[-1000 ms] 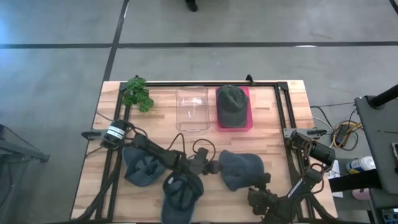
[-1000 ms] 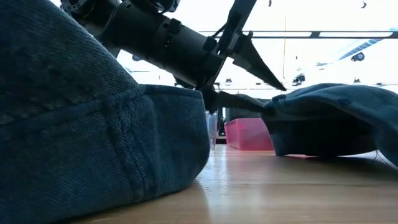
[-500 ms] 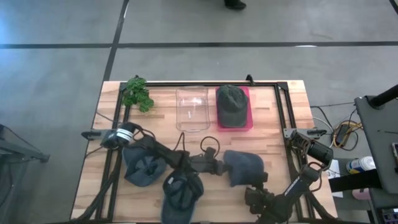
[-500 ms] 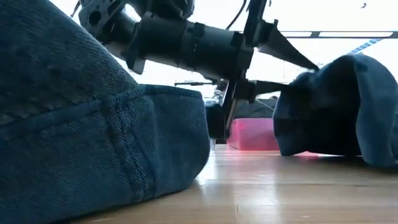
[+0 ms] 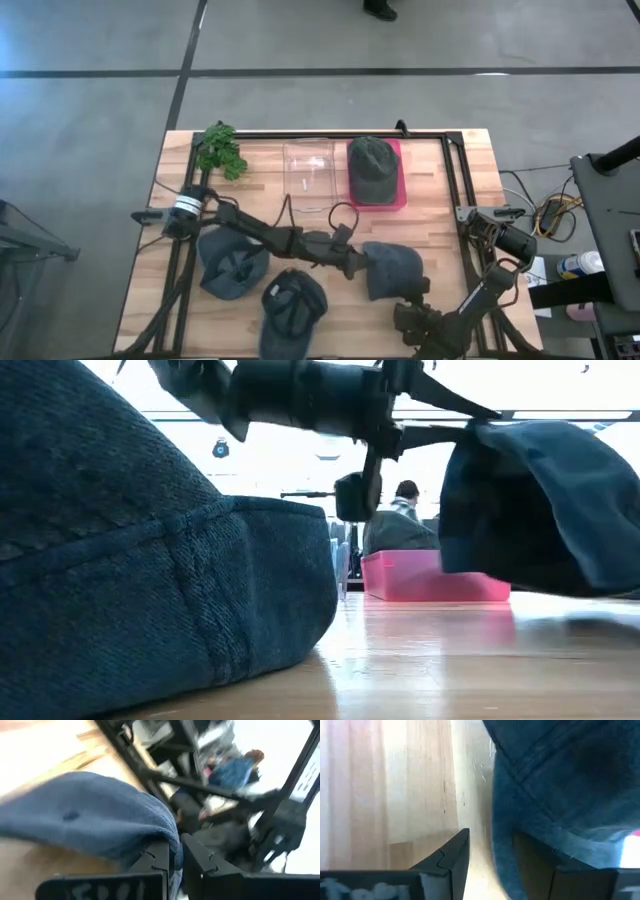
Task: Pick & Place hat
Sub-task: Put the right blue cap into the transparent bin
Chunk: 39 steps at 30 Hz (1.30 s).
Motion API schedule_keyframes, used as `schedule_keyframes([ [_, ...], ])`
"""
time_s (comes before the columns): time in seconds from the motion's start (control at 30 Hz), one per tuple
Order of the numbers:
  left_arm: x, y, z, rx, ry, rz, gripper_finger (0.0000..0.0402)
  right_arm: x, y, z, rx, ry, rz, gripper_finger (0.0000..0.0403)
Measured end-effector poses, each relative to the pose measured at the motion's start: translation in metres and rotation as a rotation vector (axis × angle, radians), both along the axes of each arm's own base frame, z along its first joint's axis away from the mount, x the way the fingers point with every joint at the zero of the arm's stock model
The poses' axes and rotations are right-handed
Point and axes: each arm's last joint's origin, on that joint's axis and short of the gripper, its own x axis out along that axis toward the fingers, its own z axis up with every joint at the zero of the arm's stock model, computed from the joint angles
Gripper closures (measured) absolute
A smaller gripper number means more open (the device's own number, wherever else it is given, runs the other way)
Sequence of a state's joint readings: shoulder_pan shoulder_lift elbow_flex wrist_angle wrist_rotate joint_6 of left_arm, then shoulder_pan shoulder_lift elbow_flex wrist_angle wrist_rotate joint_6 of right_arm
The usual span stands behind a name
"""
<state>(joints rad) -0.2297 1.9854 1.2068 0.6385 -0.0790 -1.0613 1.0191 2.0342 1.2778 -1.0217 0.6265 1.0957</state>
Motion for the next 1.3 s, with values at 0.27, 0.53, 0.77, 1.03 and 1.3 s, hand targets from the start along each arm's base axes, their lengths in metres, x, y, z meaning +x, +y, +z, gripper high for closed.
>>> schedule_keyframes([
  [0.27, -0.042, 0.041, 0.062, 0.315, 0.207, -0.098, 0.0379, -0.018, 0.013, 0.024, 0.005, 0.016, 0.161, 0.0259],
  [0.53, -0.108, 0.077, 0.161, 0.569, 0.242, -0.208, 0.0379, -0.029, 0.006, 0.045, -0.038, 0.044, 0.211, 0.0259],
  [0.77, -0.138, 0.11, 0.211, 0.832, 0.401, -0.126, 0.0376, -0.015, -0.012, 0.045, -0.097, 0.051, 0.111, 0.0259],
  [1.03, -0.14, 0.148, 0.218, 1.052, 0.502, -0.225, 0.0378, -0.002, -0.026, 0.048, -0.056, 0.004, -0.014, 0.0266],
  [1.3, -0.12, 0.177, 0.177, 1.189, 0.722, -0.466, 0.0378, 0.006, -0.033, 0.047, -0.011, -0.008, -0.114, 0.0293],
])
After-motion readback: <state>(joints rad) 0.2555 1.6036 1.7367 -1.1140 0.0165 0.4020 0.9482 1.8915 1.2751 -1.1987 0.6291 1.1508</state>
